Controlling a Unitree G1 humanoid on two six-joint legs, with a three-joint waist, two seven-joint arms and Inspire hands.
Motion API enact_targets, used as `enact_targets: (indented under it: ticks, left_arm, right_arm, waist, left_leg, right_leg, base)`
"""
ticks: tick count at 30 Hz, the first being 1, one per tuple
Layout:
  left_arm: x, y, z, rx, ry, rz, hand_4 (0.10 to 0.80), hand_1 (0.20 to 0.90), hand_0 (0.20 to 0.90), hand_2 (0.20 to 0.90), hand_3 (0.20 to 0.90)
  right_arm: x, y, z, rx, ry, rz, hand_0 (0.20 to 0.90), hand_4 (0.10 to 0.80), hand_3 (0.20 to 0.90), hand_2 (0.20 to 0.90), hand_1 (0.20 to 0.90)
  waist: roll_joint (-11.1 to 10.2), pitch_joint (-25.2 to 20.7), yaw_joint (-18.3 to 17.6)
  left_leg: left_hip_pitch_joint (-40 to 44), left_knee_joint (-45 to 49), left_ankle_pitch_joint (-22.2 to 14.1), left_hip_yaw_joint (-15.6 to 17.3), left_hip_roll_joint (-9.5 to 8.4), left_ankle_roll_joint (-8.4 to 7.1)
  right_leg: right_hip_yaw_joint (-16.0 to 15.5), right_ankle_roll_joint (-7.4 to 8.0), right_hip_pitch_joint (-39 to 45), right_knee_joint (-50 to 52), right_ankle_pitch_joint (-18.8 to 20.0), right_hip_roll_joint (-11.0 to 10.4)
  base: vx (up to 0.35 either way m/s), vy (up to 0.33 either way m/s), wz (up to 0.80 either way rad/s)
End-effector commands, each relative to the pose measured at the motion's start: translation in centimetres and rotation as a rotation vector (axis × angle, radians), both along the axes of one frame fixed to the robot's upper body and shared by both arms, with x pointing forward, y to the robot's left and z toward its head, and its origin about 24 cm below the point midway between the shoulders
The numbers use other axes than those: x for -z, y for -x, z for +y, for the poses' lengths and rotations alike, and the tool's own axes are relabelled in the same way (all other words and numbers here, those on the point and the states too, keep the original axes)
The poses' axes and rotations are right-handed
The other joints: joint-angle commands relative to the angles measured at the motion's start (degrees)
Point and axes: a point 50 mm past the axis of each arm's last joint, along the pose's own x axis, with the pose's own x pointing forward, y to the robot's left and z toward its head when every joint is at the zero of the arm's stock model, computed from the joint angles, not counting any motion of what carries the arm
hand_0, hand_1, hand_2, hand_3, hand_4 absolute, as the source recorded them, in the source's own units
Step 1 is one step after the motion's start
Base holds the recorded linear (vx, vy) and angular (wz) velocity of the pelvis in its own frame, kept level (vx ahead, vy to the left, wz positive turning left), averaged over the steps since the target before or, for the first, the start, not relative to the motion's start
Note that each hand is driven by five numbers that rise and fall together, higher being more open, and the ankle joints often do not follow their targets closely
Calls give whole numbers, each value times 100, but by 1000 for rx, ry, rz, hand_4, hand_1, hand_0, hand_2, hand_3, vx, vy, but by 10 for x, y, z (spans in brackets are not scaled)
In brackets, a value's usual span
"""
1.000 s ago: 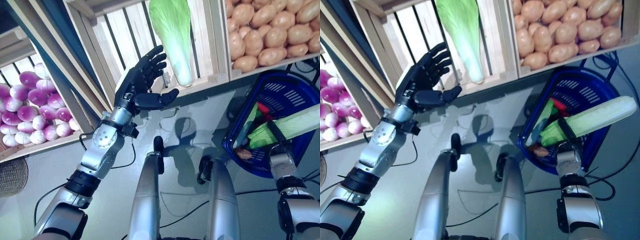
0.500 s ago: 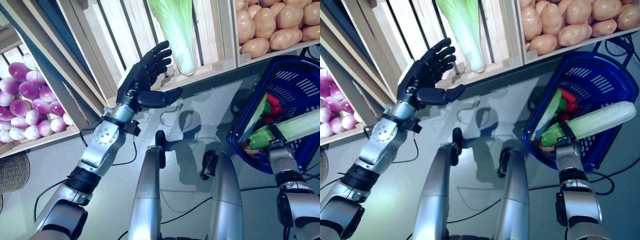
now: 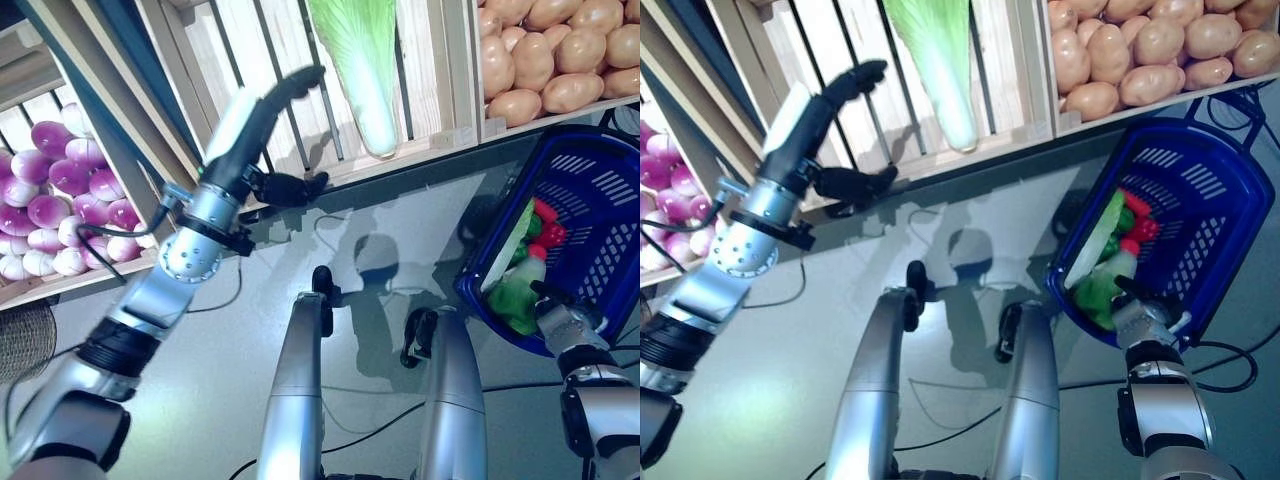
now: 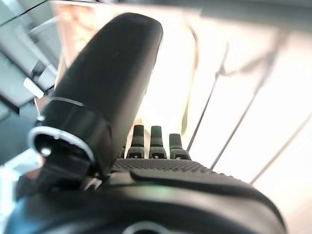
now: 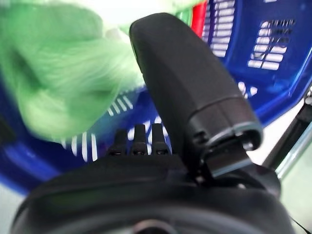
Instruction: Put vegetables into the basket
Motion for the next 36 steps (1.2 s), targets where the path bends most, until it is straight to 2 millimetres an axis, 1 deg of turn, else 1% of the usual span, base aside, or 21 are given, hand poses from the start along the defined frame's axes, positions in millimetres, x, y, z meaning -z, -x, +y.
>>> enact_targets:
  ticks: [1, 5, 9, 11, 14, 17, 19, 20, 22, 24, 27, 29, 32, 36]
  left_arm:
    - [-73, 32, -15, -62, -187, -604, 800, 900, 900, 900, 900]
    - [-83, 36, -13, -159, -376, -756, 800, 900, 900, 900, 900]
    - [-92, 37, -16, -190, -451, -835, 800, 900, 900, 900, 900]
    - [-97, 33, -20, -216, -535, -885, 800, 900, 900, 900, 900]
    - [-104, 29, -30, -230, -663, -968, 800, 900, 900, 900, 900]
    - [-106, 17, -37, -240, -745, -914, 800, 900, 900, 900, 900]
    - [-105, 11, -37, -246, -765, -867, 800, 900, 900, 900, 900]
    - [-100, 5, -36, -241, -785, -817, 800, 900, 900, 900, 900]
    - [-92, -5, -29, -257, -765, -717, 800, 900, 900, 900, 900]
    - [-81, -14, -22, -290, -828, -655, 800, 900, 900, 900, 900]
    - [-68, -26, -9, -347, -838, -562, 800, 900, 900, 900, 900]
    - [-60, -32, 1, -382, -851, -505, 800, 900, 900, 900, 900]
    - [-43, -37, 16, -410, -903, -466, 800, 900, 900, 900, 900]
    - [-35, -43, 29, -473, -910, -418, 800, 900, 900, 900, 900]
  right_arm:
    - [-18, 24, -35, 128, 301, 140, 900, 800, 900, 900, 900]
    - [-9, 29, -31, 102, 350, 153, 900, 800, 900, 900, 900]
    - [-5, 26, -25, 37, 341, 107, 900, 800, 900, 900, 900]
    - [-3, 22, -19, -29, 339, 57, 900, 800, 900, 900, 900]
    - [-6, 14, -8, -109, 341, -19, 900, 800, 900, 900, 900]
    - [-9, 9, 5, -187, 351, -87, 900, 800, 900, 900, 900]
    - [-9, 8, 14, -225, 357, -111, 900, 800, 900, 900, 900]
    - [-9, 9, 21, -250, 353, -144, 900, 800, 900, 900, 900]
    - [-13, 10, 27, -272, 364, -183, 900, 800, 900, 900, 900]
    - [-19, 8, 31, -302, 382, -212, 900, 800, 900, 900, 900]
    - [-30, 7, 36, -344, 407, -250, 900, 800, 900, 900, 900]
    - [-33, 8, 37, -358, 427, -268, 900, 800, 900, 900, 900]
    - [-43, 9, 39, -377, 461, -302, 900, 800, 900, 900, 900]
    - [-56, 6, 42, -399, 497, -344, 900, 800, 900, 900, 900]
  waist:
    - [127, -16, -112]
    - [121, -16, -183]
    - [108, -16, -257]
    - [83, -16, -358]
    - [35, -16, -497]
    - [-24, -16, -667]
    - [-64, -16, -754]
    - [-93, -16, -811]
    - [-119, -16, -879]
    - [-131, -16, -951]
    - [-176, -16, -1035]
    - [-201, -16, -1069]
    - [-215, -16, -1124]
    - [-230, -16, -1177]
  left_leg:
    - [802, 397, -1109, 371, 45, 312]
    - [942, 143, -1092, 439, 138, 291]
    - [1110, -109, -1077, 500, 166, 263]
    - [1162, -207, -1069, 551, 216, 254]
    - [1209, -335, -1056, 624, 276, 263]
    - [1227, -363, -1080, 691, 334, 269]
    - [1259, -398, -1080, 735, 365, 254]
    - [1269, -431, -1079, 775, 385, 264]
    - [1248, -431, -1091, 811, 403, 281]
    - [1213, -395, -1127, 835, 423, 294]
    - [1162, -340, -1181, 861, 449, 320]
    - [1171, -340, -1188, 882, 463, 323]
    - [1181, -345, -1201, 895, 471, 325]
    - [1146, -298, -1241, 910, 485, 320]
  right_leg:
    - [2, -2, 533, -1333, 1456, 135]
    - [24, 17, 648, -1588, 1499, 143]
    - [46, 43, 792, -1863, 1546, 165]
    - [59, 57, 827, -1962, 1568, 176]
    - [76, 68, 831, -2066, 1592, 202]
    - [118, 76, 804, -2079, 1591, 237]
    - [130, 84, 822, -2129, 1605, 256]
    - [144, 89, 816, -2153, 1610, 275]
    - [170, 89, 780, -2150, 1607, 297]
    - [192, 89, 727, -2122, 1588, 319]
    - [218, 95, 639, -2061, 1555, 328]
    - [219, 99, 637, -2069, 1556, 330]
    - [242, 110, 636, -2083, 1549, 337]
    - [274, 113, 595, -2064, 1517, 333]
  base:
    - [33, 20, 0]
    - [13, 19, -5]
    - [14, 15, -3]
    - [9, 22, -2]
    - [5, 54, -3]
    - [23, 73, -10]
    - [39, 69, -16]
    - [31, 67, -19]
    - [22, 64, -17]
    - [14, 51, -9]
    - [21, 55, -7]
    - [34, 38, -7]
    - [34, 47, -6]
    - [20, 54, -3]
